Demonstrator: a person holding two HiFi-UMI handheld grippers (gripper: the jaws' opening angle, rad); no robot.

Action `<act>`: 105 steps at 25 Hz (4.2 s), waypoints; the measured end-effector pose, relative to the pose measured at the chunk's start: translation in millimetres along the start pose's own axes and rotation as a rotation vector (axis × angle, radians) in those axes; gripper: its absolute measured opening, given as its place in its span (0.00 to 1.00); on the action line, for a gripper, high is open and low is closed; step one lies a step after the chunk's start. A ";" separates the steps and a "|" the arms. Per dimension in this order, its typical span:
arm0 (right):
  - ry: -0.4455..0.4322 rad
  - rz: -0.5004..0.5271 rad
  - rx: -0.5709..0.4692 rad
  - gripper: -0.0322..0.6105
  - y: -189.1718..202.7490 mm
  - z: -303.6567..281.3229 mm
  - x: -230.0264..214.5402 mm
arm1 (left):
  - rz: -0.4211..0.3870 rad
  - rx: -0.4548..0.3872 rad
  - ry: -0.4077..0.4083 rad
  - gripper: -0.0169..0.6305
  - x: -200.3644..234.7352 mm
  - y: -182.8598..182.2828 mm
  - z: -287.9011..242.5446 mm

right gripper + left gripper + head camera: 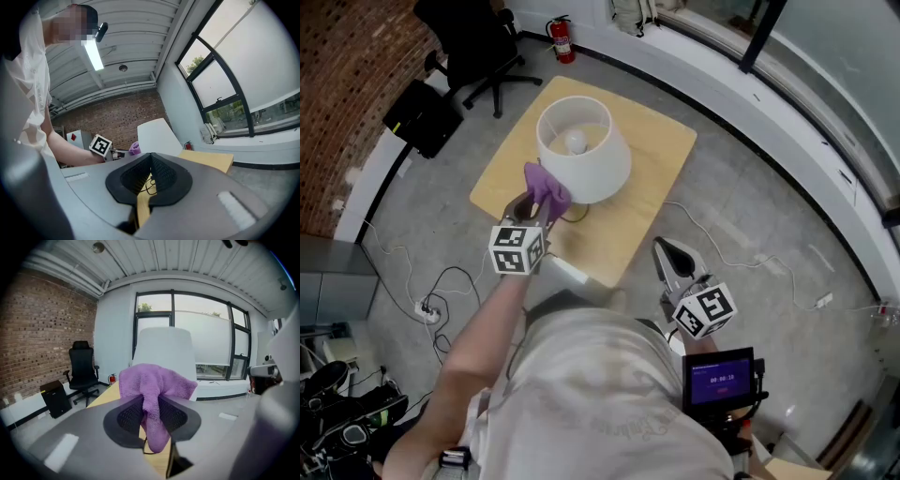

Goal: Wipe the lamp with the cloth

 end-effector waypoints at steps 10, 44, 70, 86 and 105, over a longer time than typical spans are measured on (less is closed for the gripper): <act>-0.044 0.006 -0.019 0.07 -3.7 -0.8 4.8 | -0.396 -0.331 0.057 0.16 -67.1 -127.9 54.1; 0.071 -0.030 -0.062 0.07 -1.6 13.5 -24.3 | -0.770 0.032 0.248 0.16 -115.5 -31.3 9.6; 0.201 -0.110 -0.107 0.07 15.2 40.7 -50.1 | -0.894 0.188 0.236 0.16 -134.1 -29.6 -59.8; 0.093 -0.059 -0.056 0.07 1.5 33.6 -23.3 | -0.472 -0.022 0.413 0.16 -137.1 -56.6 28.2; -0.004 0.041 0.032 0.07 -0.8 -93.2 67.1 | -0.058 -0.363 0.274 0.16 40.7 -147.2 23.3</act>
Point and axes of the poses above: the fingertips, and each gripper's own axes: z backward along the fingers, x to its left, y out of its underside, the point moved 3 cm from there along z, backward along the fingers, and after that the axes turned 5 degrees about -x, right-handed, at the moved point
